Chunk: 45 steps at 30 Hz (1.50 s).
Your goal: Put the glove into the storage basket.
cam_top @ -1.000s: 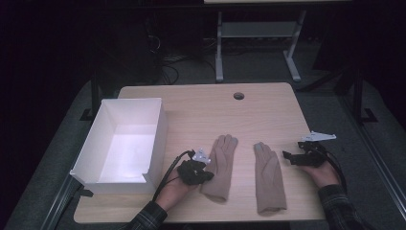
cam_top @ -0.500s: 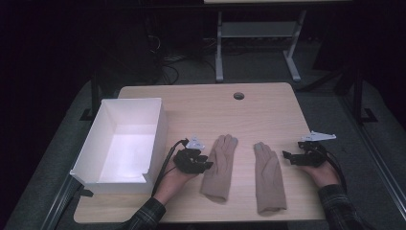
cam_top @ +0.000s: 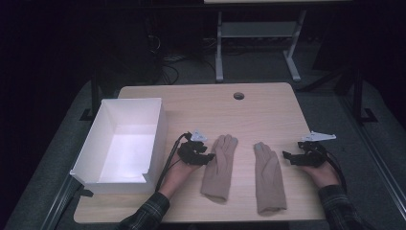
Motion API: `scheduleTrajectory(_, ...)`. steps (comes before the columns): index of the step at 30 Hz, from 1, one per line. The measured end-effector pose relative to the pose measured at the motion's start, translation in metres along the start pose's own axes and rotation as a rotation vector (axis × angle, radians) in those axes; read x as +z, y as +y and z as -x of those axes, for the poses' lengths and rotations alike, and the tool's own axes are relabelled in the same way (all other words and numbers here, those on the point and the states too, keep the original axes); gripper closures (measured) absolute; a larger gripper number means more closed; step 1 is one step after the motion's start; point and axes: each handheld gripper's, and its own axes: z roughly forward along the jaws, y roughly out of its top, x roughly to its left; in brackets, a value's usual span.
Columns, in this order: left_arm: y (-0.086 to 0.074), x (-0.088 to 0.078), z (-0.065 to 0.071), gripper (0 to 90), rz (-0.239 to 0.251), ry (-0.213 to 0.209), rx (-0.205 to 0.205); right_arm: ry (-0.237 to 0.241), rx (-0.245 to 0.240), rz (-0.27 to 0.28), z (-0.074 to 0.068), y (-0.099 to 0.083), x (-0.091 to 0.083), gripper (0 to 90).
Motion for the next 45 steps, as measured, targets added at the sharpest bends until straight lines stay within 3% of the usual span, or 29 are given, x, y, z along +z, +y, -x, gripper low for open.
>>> scheduleTrajectory(4, -0.001, 0.006, -0.001, 58.2, -0.028, -0.013, 0.013, 0.000, 0.002, -0.001, 0.000, 0.000, 0.000, 19.0)
scheduleTrajectory(13, -0.001, 0.007, -0.001, 81.6, -0.028, -0.084, -0.029, 0.002, -0.002, -0.002, 0.000, 0.000, -0.001, 18.7)
scheduleTrajectory(19, -0.002, 0.005, -0.005, 86.9, -0.019, -0.114, -0.071, 0.006, -0.008, -0.008, -0.001, -0.001, -0.001, 16.2)
scheduleTrajectory(21, -0.002, 0.003, -0.006, 87.0, -0.013, -0.126, -0.077, 0.007, -0.006, -0.003, -0.001, -0.001, -0.002, 22.8)
scheduleTrajectory(27, -0.001, -0.002, -0.005, 87.3, -0.003, -0.158, -0.099, 0.063, -0.021, 0.006, -0.004, 0.001, -0.015, 57.1)
scheduleTrajectory(32, -0.001, -0.003, -0.005, 87.3, -0.002, -0.162, -0.094, 0.168, -0.053, -0.009, -0.013, 0.001, -0.029, 82.8)
scheduleTrajectory(39, -0.002, -0.005, -0.004, 87.3, -0.008, -0.173, -0.088, 0.255, -0.135, -0.061, -0.039, -0.005, -0.047, 89.7)
scheduleTrajectory(45, -0.002, -0.004, -0.004, 87.2, -0.014, -0.179, -0.089, 0.301, -0.160, -0.109, -0.050, -0.013, -0.048, 89.9)
